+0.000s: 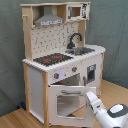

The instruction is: Play with the kitchen

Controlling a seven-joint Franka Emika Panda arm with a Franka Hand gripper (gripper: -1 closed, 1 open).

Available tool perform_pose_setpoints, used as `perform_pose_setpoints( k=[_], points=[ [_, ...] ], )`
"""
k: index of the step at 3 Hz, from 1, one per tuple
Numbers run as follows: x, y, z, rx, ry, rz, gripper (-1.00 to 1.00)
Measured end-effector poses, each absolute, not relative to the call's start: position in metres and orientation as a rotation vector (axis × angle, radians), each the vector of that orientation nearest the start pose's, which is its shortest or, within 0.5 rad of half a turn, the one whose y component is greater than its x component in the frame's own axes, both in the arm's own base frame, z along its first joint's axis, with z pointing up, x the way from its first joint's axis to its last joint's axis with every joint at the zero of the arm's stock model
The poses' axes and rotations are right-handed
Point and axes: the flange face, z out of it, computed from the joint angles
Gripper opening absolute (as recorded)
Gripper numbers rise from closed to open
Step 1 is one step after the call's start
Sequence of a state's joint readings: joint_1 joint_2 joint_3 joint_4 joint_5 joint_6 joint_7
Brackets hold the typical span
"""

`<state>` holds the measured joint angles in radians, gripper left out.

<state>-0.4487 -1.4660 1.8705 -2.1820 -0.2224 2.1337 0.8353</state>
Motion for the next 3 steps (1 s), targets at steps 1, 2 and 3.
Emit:
perform_pose_setpoints(
  k=[1,2,3],
  points=[
    [0.194,0.47,0.191,1.529,0.58,1.203,1.0],
    [0.228,0.458,0.189,1.549,0.587,1.163,1.0],
    [0.254,0.45,0.186,1.569,0.623,1.139,1.0]
  ],
)
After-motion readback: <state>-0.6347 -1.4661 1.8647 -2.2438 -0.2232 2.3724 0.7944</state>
